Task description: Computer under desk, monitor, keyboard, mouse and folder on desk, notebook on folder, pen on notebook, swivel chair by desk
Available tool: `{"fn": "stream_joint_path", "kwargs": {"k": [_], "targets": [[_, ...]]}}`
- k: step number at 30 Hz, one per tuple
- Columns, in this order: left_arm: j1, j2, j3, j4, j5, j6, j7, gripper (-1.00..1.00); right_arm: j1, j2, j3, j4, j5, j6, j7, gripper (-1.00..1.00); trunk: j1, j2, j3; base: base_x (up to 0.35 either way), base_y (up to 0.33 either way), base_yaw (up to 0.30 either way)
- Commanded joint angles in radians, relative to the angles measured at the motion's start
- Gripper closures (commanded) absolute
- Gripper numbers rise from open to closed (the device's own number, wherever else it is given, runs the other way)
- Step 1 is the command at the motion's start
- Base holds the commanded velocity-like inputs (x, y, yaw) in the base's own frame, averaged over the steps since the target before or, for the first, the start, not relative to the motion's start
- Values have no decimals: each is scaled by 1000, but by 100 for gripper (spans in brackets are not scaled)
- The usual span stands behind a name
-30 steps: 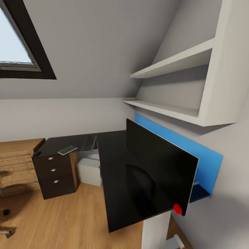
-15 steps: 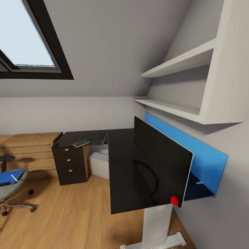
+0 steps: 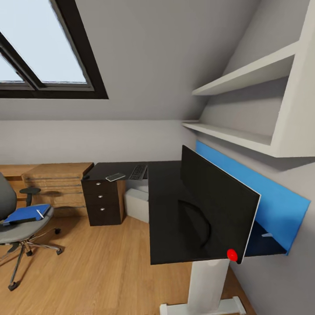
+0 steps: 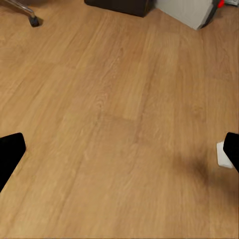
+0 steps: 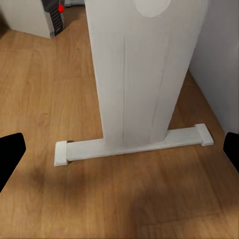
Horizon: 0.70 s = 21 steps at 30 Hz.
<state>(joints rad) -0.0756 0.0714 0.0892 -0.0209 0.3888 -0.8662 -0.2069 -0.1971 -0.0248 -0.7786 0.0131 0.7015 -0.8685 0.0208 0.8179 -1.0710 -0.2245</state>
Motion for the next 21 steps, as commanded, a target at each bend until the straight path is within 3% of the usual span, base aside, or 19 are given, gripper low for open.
{"fn": "stream_joint_path", "kwargs": {"k": [1, 7, 21], "targets": [[5, -1, 8, 1, 2, -23, -11, -100, -1, -1, -8, 1, 6, -4, 2, -100, 0, -1, -2, -1, 0, 64], [18, -2, 7, 1, 1, -53, -10, -100, -1, -1, -8, 1, 6, -5, 3, -100, 0, -1, -3, 0, -22, 22], [20, -4, 4, -1, 2, -23, -5, -100, -1, -2, -8, 0, 6, 2, 3, -100, 0, -1, -3, 0, -326, 0]]}}
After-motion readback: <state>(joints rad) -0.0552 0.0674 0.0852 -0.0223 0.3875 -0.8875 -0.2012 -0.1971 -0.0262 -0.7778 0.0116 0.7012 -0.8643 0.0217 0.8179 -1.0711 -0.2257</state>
